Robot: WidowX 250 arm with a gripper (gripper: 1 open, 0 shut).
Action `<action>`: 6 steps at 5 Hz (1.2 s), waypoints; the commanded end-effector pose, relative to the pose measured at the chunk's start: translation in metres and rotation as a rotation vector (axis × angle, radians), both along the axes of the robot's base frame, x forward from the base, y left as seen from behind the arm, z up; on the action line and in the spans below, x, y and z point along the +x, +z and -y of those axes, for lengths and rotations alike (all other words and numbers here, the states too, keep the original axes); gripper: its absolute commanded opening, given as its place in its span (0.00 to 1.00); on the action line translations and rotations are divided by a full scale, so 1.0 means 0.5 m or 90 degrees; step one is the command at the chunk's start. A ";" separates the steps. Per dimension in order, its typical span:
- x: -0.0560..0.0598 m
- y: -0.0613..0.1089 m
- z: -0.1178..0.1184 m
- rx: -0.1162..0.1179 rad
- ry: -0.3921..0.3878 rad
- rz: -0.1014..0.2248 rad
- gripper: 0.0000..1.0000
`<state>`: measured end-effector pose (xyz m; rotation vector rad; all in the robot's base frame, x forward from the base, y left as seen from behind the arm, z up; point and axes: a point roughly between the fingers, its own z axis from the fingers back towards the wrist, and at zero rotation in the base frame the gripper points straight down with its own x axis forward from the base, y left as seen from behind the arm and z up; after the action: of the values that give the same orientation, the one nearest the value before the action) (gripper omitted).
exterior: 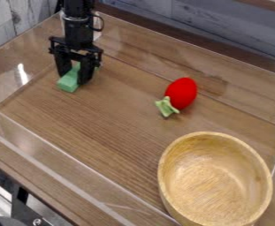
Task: Put the green block in the brown bowl
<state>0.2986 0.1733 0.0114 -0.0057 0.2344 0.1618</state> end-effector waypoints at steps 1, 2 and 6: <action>-0.019 0.026 -0.018 -0.010 -0.007 0.007 0.00; -0.032 0.054 -0.033 -0.026 -0.008 0.017 0.00; -0.094 0.179 -0.085 -0.089 0.041 0.060 0.00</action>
<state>0.2470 0.2090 0.0681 -0.2211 0.2405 0.2143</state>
